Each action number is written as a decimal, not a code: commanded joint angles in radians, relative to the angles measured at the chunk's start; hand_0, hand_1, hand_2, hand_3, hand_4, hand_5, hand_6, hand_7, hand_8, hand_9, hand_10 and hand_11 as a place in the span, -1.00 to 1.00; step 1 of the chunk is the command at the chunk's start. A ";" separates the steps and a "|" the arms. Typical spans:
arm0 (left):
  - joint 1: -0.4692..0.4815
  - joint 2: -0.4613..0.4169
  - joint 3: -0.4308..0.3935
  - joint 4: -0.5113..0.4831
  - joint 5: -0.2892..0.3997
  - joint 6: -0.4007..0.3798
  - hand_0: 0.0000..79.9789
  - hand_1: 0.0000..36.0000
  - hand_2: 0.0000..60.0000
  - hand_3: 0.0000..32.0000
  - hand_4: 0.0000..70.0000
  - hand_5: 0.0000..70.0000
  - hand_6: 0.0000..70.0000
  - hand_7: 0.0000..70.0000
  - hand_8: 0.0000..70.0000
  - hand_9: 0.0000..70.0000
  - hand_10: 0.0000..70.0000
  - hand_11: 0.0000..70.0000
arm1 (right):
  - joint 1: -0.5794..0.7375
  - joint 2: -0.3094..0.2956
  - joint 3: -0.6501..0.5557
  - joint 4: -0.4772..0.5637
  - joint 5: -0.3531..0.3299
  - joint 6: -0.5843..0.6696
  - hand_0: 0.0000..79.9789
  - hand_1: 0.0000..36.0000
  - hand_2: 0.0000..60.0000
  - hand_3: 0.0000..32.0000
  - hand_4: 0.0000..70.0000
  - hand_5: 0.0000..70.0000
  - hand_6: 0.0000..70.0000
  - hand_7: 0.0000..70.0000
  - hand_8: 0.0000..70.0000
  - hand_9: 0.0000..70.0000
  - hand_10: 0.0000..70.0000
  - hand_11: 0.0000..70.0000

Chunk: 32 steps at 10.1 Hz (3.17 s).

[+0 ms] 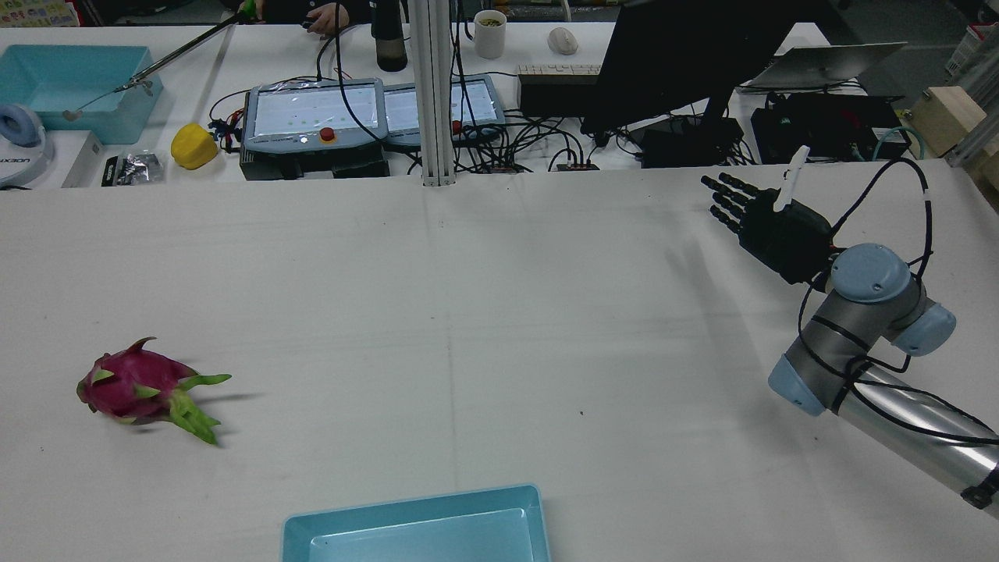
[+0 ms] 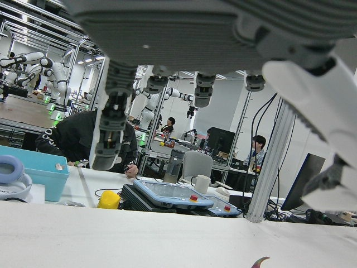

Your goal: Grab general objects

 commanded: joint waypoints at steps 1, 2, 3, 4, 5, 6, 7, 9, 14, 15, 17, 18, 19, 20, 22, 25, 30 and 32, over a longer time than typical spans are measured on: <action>0.009 0.010 0.004 -0.101 0.000 -0.007 -1.00 -0.42 0.91 1.00 -1.00 -1.00 -1.00 1.00 -1.00 -0.52 -1.00 -1.00 | 0.000 0.000 -0.002 0.000 0.000 0.002 -1.00 -1.00 -1.00 -1.00 -1.00 -1.00 -1.00 -1.00 -1.00 -1.00 -1.00 -1.00; 0.013 0.007 0.004 -0.177 0.001 -0.042 -1.00 -0.57 0.94 1.00 -1.00 -1.00 -1.00 1.00 -1.00 -0.48 -1.00 -1.00 | 0.000 0.000 -0.002 0.000 0.000 0.002 -1.00 -1.00 -1.00 -1.00 -1.00 -1.00 -1.00 -1.00 -1.00 -1.00 -1.00 -1.00; 0.030 0.005 0.004 -0.249 0.001 -0.076 -1.00 -0.65 0.93 1.00 -1.00 -1.00 -1.00 1.00 -1.00 -0.47 -1.00 -1.00 | 0.000 0.000 -0.002 0.000 0.000 0.000 -1.00 -1.00 -1.00 -1.00 -1.00 -1.00 -1.00 -1.00 -1.00 -1.00 -1.00 -1.00; 0.064 0.002 0.004 -0.299 0.000 -0.086 -1.00 -0.57 0.93 1.00 -1.00 -1.00 -0.95 1.00 -1.00 -0.47 -1.00 -1.00 | 0.000 0.000 -0.002 0.000 0.000 0.000 -1.00 -1.00 -1.00 -1.00 -1.00 -1.00 -1.00 -1.00 -1.00 -1.00 -1.00 -1.00; 0.081 -0.025 0.004 -0.299 -0.016 -0.081 -1.00 -0.44 0.97 1.00 -1.00 -1.00 -0.94 1.00 -1.00 -0.47 -1.00 -1.00 | -0.002 0.000 -0.002 0.002 0.000 0.000 -1.00 -1.00 -1.00 -1.00 -1.00 -1.00 -1.00 -1.00 -1.00 -1.00 -1.00 -1.00; 0.084 -0.055 0.006 -0.269 -0.067 -0.073 -0.87 -0.22 1.00 1.00 -1.00 -1.00 -0.93 1.00 -1.00 -0.47 -1.00 -1.00 | 0.000 0.000 -0.003 0.002 0.000 0.000 -1.00 -1.00 -1.00 -1.00 -1.00 -1.00 -1.00 -1.00 -1.00 -1.00 -1.00 -1.00; 0.117 -0.103 0.009 -0.194 -0.136 -0.067 -0.82 -0.17 1.00 1.00 -1.00 -1.00 -0.93 1.00 -1.00 -0.47 -1.00 -1.00 | 0.000 0.000 -0.002 0.000 0.000 0.000 -1.00 -1.00 -1.00 -1.00 -1.00 -1.00 -1.00 -1.00 -1.00 -1.00 -1.00 -1.00; 0.349 -0.325 0.009 0.100 -0.259 0.047 -0.39 0.05 1.00 1.00 -1.00 -1.00 -0.92 1.00 -1.00 -0.47 -1.00 -1.00 | 0.000 0.000 0.001 0.000 0.000 0.000 -1.00 -1.00 -1.00 -1.00 -1.00 -1.00 -1.00 -1.00 -1.00 -1.00 -1.00 -1.00; 0.678 -0.388 0.009 0.161 -0.483 0.305 0.15 0.68 1.00 1.00 -1.00 -0.97 -0.90 1.00 -1.00 -0.47 -1.00 -1.00 | 0.000 0.000 0.001 0.000 0.000 0.000 -1.00 -1.00 -1.00 -1.00 -1.00 -1.00 -1.00 -1.00 -1.00 -1.00 -1.00 -1.00; 0.722 -0.389 0.016 0.173 -0.535 0.340 -0.32 0.12 1.00 1.00 -1.00 -1.00 -0.95 1.00 -1.00 -0.47 -1.00 -1.00 | 0.000 0.000 0.001 0.000 0.000 0.000 -1.00 -1.00 -1.00 -1.00 -1.00 -1.00 -1.00 -1.00 -1.00 -1.00 -1.00 -1.00; 0.725 -0.414 0.042 0.179 -0.536 0.354 -0.39 0.15 1.00 1.00 -1.00 -1.00 -1.00 1.00 -1.00 -0.51 -1.00 -1.00 | 0.000 0.000 0.001 0.000 0.000 0.000 -1.00 -1.00 -1.00 -1.00 -1.00 -1.00 -1.00 -1.00 -1.00 -1.00 -1.00 -1.00; 0.727 -0.444 0.055 0.231 -0.536 0.420 -0.45 0.19 1.00 1.00 -1.00 -1.00 -1.00 1.00 -1.00 -0.63 -1.00 -1.00 | 0.000 0.000 0.001 0.000 0.000 0.000 -1.00 -1.00 -1.00 -1.00 -1.00 -1.00 -1.00 -1.00 -1.00 -1.00 -1.00 -1.00; 0.727 -0.493 0.065 0.306 -0.536 0.483 -0.60 0.10 1.00 1.00 -1.00 -1.00 -1.00 -0.09 -1.00 -0.86 -1.00 -1.00 | 0.000 0.000 0.001 0.000 0.000 0.000 -1.00 -1.00 -1.00 -1.00 -1.00 -1.00 -1.00 -1.00 -1.00 -1.00 -1.00 -1.00; 0.728 -0.500 0.066 0.330 -0.534 0.537 -0.52 0.14 1.00 1.00 -1.00 -1.00 -1.00 -0.72 -1.00 -0.97 -1.00 -1.00 | 0.000 0.000 0.001 0.000 0.000 0.000 -1.00 -1.00 -1.00 -1.00 -1.00 -1.00 -1.00 -1.00 -1.00 -1.00 -1.00 -1.00; 0.728 -0.500 0.061 0.367 -0.527 0.597 -1.00 -0.64 0.69 1.00 -1.00 -1.00 -1.00 -1.00 -1.00 -1.00 -1.00 -1.00 | 0.000 0.000 0.001 0.000 0.000 0.000 -1.00 -1.00 -1.00 -1.00 -1.00 -1.00 -1.00 -1.00 -1.00 -1.00 -1.00 -1.00; 0.731 -0.490 0.076 0.394 -0.469 0.646 -1.00 -1.00 -1.00 1.00 -1.00 -1.00 -1.00 -1.00 -1.00 -1.00 -1.00 -1.00 | 0.000 0.000 0.001 0.000 0.000 0.000 -1.00 -1.00 -1.00 -1.00 -1.00 -1.00 -1.00 -1.00 -1.00 -1.00 -1.00 -1.00; 0.829 -0.503 0.066 0.491 -0.480 0.770 -1.00 -0.94 0.32 1.00 -1.00 -1.00 -1.00 -1.00 -1.00 -1.00 -1.00 -1.00 | 0.000 0.000 0.001 0.000 0.000 0.000 -1.00 -1.00 -1.00 -1.00 -1.00 -1.00 -1.00 -1.00 -1.00 -1.00 -1.00 -1.00; 0.839 -0.551 0.073 0.538 -0.494 0.770 -1.00 -0.92 0.43 1.00 -1.00 -1.00 -1.00 -0.93 -1.00 -1.00 -1.00 -1.00 | 0.000 0.000 0.001 0.000 0.000 0.000 -1.00 -1.00 -1.00 -1.00 -1.00 -1.00 -1.00 -1.00 -1.00 -1.00 -1.00 -1.00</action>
